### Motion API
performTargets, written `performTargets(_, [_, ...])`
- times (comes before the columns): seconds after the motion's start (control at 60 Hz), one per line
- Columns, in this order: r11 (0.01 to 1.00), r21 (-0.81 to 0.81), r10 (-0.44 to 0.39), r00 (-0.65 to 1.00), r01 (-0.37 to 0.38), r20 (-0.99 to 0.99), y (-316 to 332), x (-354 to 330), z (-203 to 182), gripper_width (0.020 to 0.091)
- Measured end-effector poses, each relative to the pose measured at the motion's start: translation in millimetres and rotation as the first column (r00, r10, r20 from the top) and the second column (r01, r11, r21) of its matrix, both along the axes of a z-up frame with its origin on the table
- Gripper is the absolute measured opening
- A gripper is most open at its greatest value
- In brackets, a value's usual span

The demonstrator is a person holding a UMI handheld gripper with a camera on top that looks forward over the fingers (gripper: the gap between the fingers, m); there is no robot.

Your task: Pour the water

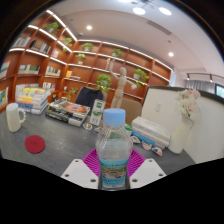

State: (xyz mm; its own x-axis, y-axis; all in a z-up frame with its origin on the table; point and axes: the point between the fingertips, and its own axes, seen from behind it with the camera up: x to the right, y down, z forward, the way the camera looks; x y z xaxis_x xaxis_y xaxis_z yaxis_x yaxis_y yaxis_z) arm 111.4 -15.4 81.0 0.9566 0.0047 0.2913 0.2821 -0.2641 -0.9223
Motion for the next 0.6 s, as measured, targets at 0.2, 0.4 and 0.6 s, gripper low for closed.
performTargets(0.2, [0.990,-0.056,0.142,0.918,-0.130,0.371,14,-95,12,0.0303])
performTargets(0.4, [0.970,-0.107,0.232,0.706,-0.217,0.669,28,-187,28,0.0301])
performTargets(0.6, [0.959,-0.101,0.201,0.381,-0.266,0.902,38,-258,53,0.0302])
